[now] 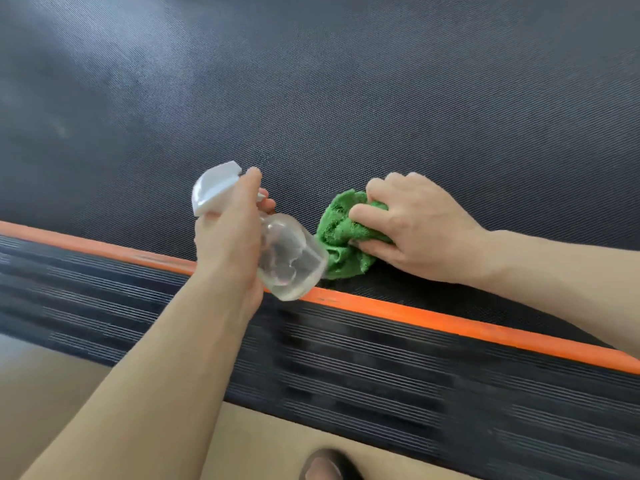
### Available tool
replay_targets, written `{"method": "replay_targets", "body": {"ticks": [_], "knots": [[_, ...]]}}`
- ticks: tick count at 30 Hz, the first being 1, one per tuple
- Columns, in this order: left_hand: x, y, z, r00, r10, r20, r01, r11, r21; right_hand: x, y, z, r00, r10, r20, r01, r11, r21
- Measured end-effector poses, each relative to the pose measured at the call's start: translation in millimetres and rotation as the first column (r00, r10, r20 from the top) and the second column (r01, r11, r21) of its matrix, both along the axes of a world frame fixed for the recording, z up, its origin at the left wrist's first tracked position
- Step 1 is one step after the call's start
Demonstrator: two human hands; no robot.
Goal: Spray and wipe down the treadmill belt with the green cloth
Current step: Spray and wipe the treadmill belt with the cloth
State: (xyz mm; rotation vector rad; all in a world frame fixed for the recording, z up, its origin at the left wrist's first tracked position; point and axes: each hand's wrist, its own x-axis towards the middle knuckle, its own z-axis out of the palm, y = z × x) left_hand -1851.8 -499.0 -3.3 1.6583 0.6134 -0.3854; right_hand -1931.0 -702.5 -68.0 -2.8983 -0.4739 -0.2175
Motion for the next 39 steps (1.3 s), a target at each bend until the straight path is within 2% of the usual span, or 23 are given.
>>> {"method": "replay_targets", "body": {"ticks": [4, 9, 13, 16, 18, 22, 25, 27, 30, 32, 35, 36, 39], "knots": [[-5, 5, 4, 0.999, 0.033, 0.015, -0.032, 0.999, -0.002, 19, 43, -7, 0.998, 0.054, 0.019, -0.055, 0.999, 0.003], [-4, 20, 13, 0.999, 0.040, 0.016, -0.039, 0.998, -0.041, 38, 31, -8, 0.972, 0.233, 0.001, -0.233, 0.972, -0.039], [-7, 31, 16, 0.999, 0.026, 0.022, -0.024, 0.996, -0.084, 36, 34, -7, 0.978, 0.209, 0.013, -0.208, 0.977, -0.039], [-11, 40, 19, 1.000, -0.006, 0.008, 0.007, 0.996, -0.094, 42, 38, -8, 0.997, 0.080, 0.023, -0.079, 0.997, -0.005], [-11, 45, 23, 1.000, -0.022, -0.016, 0.020, 0.995, -0.100, 66, 42, -9, 0.996, -0.076, 0.051, 0.075, 0.997, 0.019], [-6, 54, 28, 0.996, -0.076, -0.043, 0.072, 0.994, -0.086, 134, 55, -8, 0.944, -0.330, 0.013, 0.330, 0.944, 0.003], [2, 58, 35, 0.992, -0.121, -0.034, 0.120, 0.992, -0.031, 134, 72, -8, 0.898, -0.439, 0.028, 0.439, 0.898, 0.013], [9, 56, 44, 0.992, -0.128, 0.000, 0.128, 0.992, -0.004, 95, 84, -9, 0.931, -0.363, 0.044, 0.359, 0.929, 0.086], [17, 54, 61, 0.993, -0.112, 0.022, 0.112, 0.994, 0.012, 28, 92, -10, 0.993, -0.120, -0.016, 0.121, 0.987, 0.107], [19, 57, 71, 0.992, -0.126, 0.018, 0.125, 0.992, 0.015, 19, 85, -7, 1.000, 0.014, -0.028, -0.011, 0.996, 0.093], [25, 59, 72, 0.989, -0.144, -0.017, 0.143, 0.989, -0.028, 46, 67, -4, 0.981, 0.189, 0.036, -0.188, 0.982, -0.017], [31, 62, 68, 0.989, -0.147, -0.020, 0.146, 0.988, -0.045, 66, 62, -7, 0.986, 0.157, 0.065, -0.156, 0.988, -0.022], [48, 70, 50, 0.987, -0.159, -0.023, 0.157, 0.986, -0.055, 139, 51, -18, 0.973, -0.176, 0.147, 0.165, 0.982, 0.088]]}}
